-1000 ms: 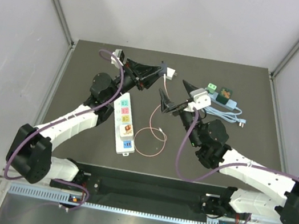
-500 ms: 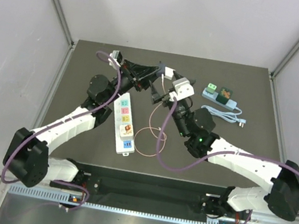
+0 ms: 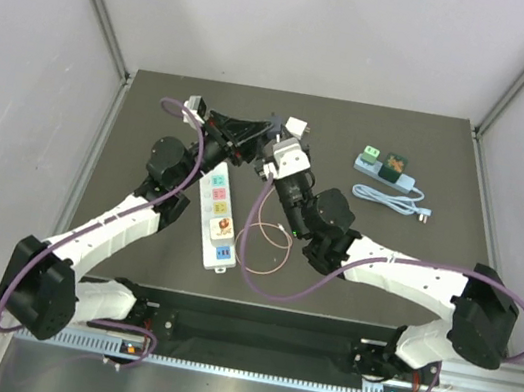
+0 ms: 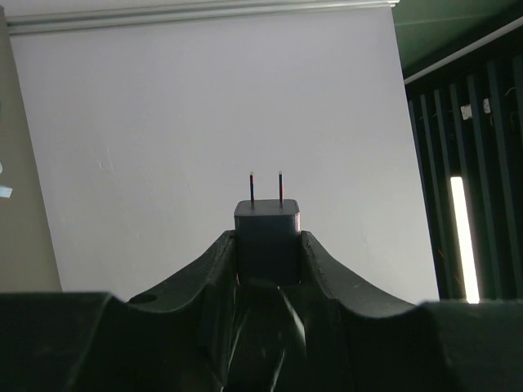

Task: Insert the plug

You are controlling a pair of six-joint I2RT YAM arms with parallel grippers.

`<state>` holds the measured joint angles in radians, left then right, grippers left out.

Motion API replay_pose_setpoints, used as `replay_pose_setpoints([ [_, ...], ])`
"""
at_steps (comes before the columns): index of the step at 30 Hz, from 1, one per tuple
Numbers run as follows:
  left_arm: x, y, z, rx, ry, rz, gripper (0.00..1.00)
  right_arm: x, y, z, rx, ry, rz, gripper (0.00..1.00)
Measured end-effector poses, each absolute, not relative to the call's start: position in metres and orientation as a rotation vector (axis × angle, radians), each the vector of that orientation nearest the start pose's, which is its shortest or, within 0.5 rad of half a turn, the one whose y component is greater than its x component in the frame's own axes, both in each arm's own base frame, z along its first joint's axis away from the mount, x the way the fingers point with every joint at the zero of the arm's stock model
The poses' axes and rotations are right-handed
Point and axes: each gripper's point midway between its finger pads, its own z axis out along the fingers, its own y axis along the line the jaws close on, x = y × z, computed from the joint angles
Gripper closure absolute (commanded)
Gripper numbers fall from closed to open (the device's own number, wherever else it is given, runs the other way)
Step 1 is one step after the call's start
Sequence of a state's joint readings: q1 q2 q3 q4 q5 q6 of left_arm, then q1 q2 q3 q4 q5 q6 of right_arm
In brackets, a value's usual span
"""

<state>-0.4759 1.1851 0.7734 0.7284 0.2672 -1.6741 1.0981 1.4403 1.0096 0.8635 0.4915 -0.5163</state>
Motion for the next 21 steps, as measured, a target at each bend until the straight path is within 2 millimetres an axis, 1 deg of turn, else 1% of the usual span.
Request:
replay_pose_setpoints([
  [2,0.306,-0.254,0.390,-0.636,1.430,-1.959,1.00,0.296,0.350,0.387,-0.490,1.086,0.204,0.76],
  [3,0.306,-0.253,0.391,-0.640,1.426,-1.957,0.98,0.297,0.349,0.388,-0.485,1.085,0.199,0.80],
  [4,0.306,-0.253,0.391,-0.641,1.426,-1.958,0.91,0.297,0.348,0.388,-0.483,1.086,0.193,0.84],
  [5,0.306,-0.253,0.391,-0.640,1.424,-1.959,0.87,0.297,0.348,0.389,-0.482,1.085,0.193,0.93],
  [6,0.306,-0.253,0.391,-0.640,1.424,-1.959,0.83,0.297,0.348,0.389,-0.483,1.083,0.191,0.98],
  [7,0.305,-0.253,0.392,-0.639,1.423,-1.960,0.79,0.296,0.348,0.389,-0.482,1.083,0.192,1.00],
  [8,0.305,-0.252,0.392,-0.637,1.422,-1.960,0.67,0.296,0.349,0.389,-0.482,1.082,0.193,1.00],
  [10,0.304,-0.252,0.392,-0.638,1.424,-1.958,0.63,0.296,0.349,0.389,-0.481,1.082,0.195,1.00],
  [11,0.304,-0.252,0.391,-0.639,1.427,-1.954,0.59,0.296,0.349,0.389,-0.481,1.082,0.195,1.00],
  [17,0.298,-0.249,0.391,-0.632,1.453,-1.916,0.45,0.295,0.352,0.384,-0.493,1.101,0.212,1.00],
  [18,0.297,-0.248,0.390,-0.633,1.458,-1.914,0.41,0.295,0.353,0.382,-0.497,1.106,0.214,1.00],
  [21,0.295,-0.249,0.388,-0.623,1.479,-1.902,0.38,0.295,0.354,0.377,-0.511,1.126,0.219,1.00],
])
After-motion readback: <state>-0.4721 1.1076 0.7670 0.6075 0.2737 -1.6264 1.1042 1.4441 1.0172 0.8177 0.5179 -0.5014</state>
